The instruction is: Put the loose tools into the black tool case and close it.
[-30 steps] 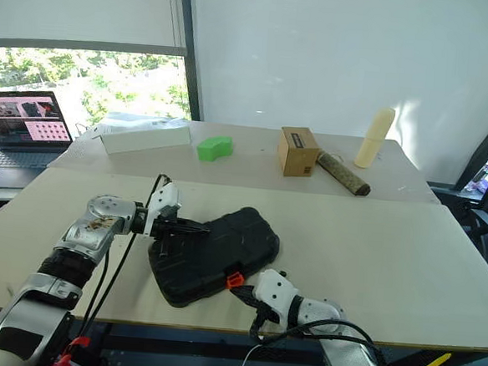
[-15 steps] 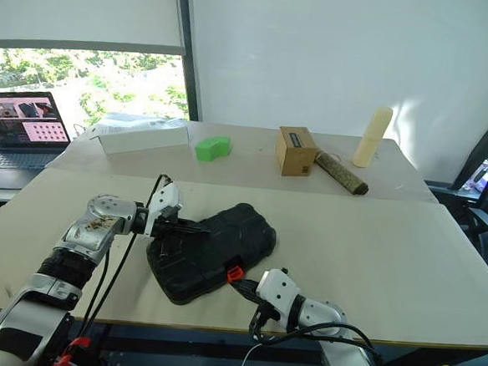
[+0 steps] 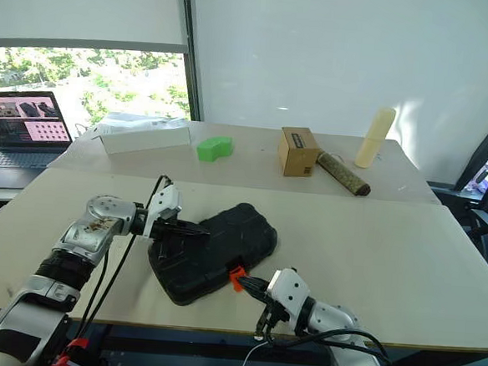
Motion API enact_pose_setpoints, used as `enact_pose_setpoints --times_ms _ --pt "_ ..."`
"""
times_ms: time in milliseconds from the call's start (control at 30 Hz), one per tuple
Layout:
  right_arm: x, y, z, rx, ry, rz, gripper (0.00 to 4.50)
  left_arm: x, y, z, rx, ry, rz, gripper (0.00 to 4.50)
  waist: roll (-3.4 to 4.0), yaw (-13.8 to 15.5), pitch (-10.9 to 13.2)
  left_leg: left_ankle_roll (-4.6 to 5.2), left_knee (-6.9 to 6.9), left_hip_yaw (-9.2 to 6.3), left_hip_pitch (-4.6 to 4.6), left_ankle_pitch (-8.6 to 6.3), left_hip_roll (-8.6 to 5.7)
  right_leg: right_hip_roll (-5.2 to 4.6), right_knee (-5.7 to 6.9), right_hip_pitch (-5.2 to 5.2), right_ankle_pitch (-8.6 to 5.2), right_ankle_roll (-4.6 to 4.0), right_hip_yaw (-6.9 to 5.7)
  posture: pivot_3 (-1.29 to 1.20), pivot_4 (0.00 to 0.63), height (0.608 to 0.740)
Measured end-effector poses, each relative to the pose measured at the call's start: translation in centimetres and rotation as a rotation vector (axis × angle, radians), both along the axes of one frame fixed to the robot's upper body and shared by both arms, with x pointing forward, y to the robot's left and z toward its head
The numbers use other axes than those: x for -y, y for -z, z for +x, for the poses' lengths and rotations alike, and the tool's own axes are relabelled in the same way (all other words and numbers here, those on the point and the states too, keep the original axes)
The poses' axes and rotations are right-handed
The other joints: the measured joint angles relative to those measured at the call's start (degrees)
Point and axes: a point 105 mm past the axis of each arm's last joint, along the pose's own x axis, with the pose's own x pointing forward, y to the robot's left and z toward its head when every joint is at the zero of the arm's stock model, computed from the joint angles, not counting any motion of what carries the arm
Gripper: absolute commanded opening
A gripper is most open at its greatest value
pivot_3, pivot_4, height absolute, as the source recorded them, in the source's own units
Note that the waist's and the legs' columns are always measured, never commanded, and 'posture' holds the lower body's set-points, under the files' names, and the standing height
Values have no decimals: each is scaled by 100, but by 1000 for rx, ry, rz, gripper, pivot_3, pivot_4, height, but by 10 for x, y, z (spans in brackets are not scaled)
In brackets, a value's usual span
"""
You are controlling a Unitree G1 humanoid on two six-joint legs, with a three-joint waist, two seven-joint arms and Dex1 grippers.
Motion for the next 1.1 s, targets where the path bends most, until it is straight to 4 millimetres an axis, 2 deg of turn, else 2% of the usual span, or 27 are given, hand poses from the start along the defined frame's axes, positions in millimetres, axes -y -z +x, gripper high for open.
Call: enact_pose_setpoints --times_ms 300,633,1100 --pt "2 24 5 -77 32 -124 33 0 0 0 4 4 1 0 0 1 0 0 -1 0 -1 0 -1 0 0 -1 -1 -1 0 0 150 740" --pt "-8 25 21 -67 60 -148 33 -4 1 2 4 -17 5 0 -19 -36 -12 -10 0 -1 16 6 18 16 3 6 -17 22 2 0 150 740" --pt "-16 24 27 -39 73 -19 33 -9 3 4 -31 -47 12 0 -22 -66 -16 -21 -1 9 23 12 51 41 12 1 -16 2 3 0 150 740"
